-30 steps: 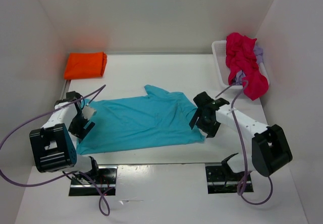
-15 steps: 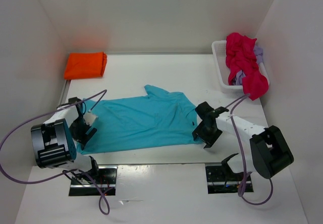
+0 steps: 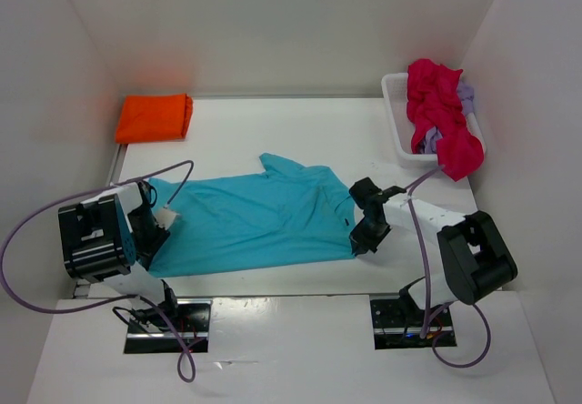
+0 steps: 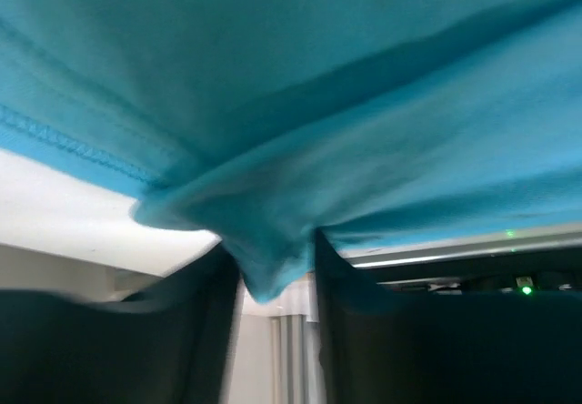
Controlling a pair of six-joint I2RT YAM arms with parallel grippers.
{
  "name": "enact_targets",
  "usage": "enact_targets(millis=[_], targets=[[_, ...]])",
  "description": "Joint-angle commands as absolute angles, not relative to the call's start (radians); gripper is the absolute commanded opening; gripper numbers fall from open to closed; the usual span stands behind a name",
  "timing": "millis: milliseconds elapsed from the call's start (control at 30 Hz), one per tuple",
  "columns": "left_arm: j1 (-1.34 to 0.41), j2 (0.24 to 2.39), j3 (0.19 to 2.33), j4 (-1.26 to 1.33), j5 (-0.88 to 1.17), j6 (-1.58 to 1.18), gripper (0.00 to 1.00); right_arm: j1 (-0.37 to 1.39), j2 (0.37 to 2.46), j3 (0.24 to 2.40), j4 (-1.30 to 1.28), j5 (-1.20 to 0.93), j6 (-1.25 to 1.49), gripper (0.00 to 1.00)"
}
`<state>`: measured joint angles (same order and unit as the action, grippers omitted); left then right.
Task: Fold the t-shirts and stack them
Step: Fold the flattened tshirt in 1/3 of the way
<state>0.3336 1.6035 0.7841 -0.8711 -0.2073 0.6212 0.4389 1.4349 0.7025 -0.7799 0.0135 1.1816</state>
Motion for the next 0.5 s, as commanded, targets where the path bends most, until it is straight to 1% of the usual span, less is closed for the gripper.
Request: enact_targets(millis=[0,100,133,167,233,467], targets=[[0.348,1.62,0.811,-0.804,-0.166,0.627,0.36,0.431,1.474,0.686,-0.762,0.101,1.187,0.0],[0.348,1.609,0.811,-0.815,-0.153,0.638,0.24,0.431,1.474,0.686,-0.762,0.092,1.178,0.0],[0.348,1.609,0.811,-0.815,-0.167,0.649,0.17,0.431,1.474,0.686,-0.772,0.078,1.178,0.0],[0.348,1.609,0.787,-0.815,-0.187,0.658,0.16,0.44,1.464,0.686,-0.772,0.069,1.178,0.0],[0.348,1.588,0.769,-0.815,-0.21,0.67,0.16,0.469,1.428,0.686,-0.816,0.055,1.199,0.0],[0.357,1.563,0.758,-0.851,-0.276,0.719,0.16,0.713,1.333,0.687,-1.023,-0.055,1.36,0.0]])
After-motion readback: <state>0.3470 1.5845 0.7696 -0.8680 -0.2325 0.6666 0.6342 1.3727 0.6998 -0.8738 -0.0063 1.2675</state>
